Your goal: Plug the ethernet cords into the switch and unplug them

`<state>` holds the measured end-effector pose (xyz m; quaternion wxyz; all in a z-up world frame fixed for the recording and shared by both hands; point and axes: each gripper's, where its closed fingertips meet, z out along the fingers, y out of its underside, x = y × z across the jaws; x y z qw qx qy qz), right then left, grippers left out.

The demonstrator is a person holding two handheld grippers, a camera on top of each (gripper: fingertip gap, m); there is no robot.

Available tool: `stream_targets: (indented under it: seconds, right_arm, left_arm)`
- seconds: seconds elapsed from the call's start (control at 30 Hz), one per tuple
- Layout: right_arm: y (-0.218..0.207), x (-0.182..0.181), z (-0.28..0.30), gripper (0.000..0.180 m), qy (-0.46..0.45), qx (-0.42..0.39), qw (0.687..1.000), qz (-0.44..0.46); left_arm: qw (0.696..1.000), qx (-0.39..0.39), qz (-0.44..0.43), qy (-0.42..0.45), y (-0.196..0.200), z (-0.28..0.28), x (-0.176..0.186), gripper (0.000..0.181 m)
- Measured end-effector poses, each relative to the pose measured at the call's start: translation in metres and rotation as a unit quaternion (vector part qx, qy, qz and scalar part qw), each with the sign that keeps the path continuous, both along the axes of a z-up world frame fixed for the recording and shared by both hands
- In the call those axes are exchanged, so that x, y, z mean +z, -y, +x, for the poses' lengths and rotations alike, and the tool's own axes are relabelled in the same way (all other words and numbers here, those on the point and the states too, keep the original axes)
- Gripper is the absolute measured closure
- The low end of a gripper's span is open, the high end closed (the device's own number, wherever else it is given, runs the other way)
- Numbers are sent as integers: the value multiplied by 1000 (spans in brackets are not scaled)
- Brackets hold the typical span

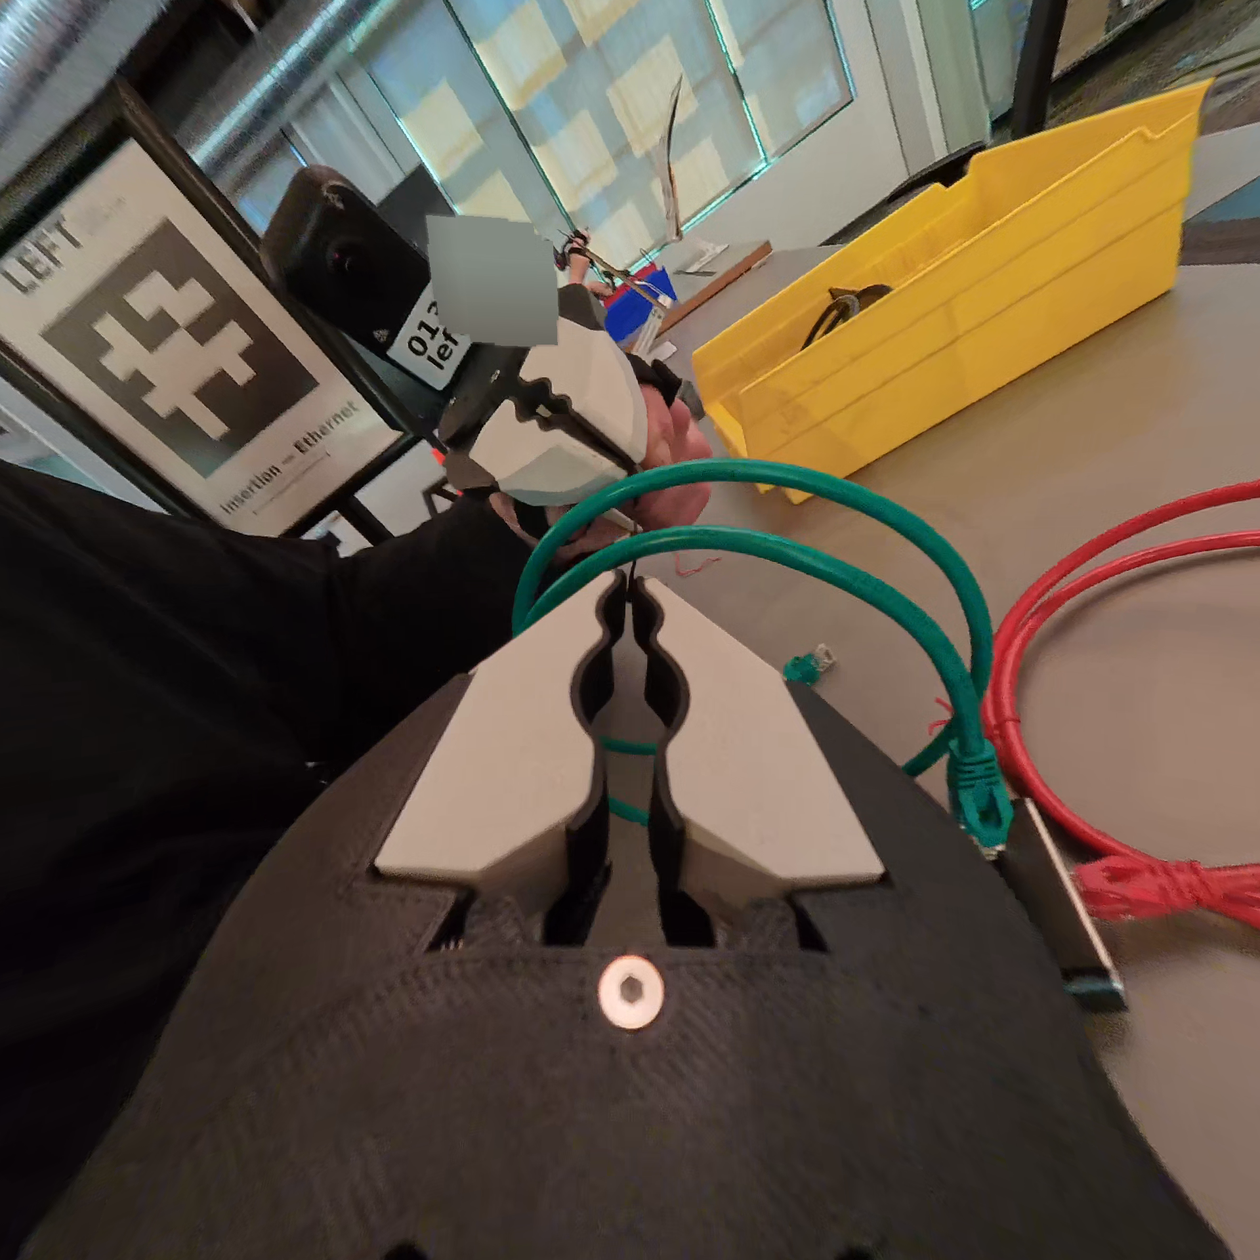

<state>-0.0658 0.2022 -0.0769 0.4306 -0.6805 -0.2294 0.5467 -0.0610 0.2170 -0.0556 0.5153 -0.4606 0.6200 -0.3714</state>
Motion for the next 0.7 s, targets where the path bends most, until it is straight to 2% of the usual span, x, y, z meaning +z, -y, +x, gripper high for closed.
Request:
stream_targets:
  seconds: [0.23, 0.37, 0.5, 0.7]
  right_arm:
    - [-7, 1, 14, 180, 117, -37, 991, 58]
    - [-8, -6, 18, 180, 231, -43, 966, 105]
    - [-12, -7, 28, 180, 379, -51, 905, 184]
    - [-18, 1, 41, 180, 545, -35, 783, 297]
  left_arm:
    - [1000, 3, -3, -2, 1, 1, -1, 180]
    - [1000, 6, -1, -13, 1, 3, -3, 180]
    - [999, 8, 9, -33, 3, 8, -5, 180]
    - [998, 9, 18, -54, 3, 13, 1, 180]
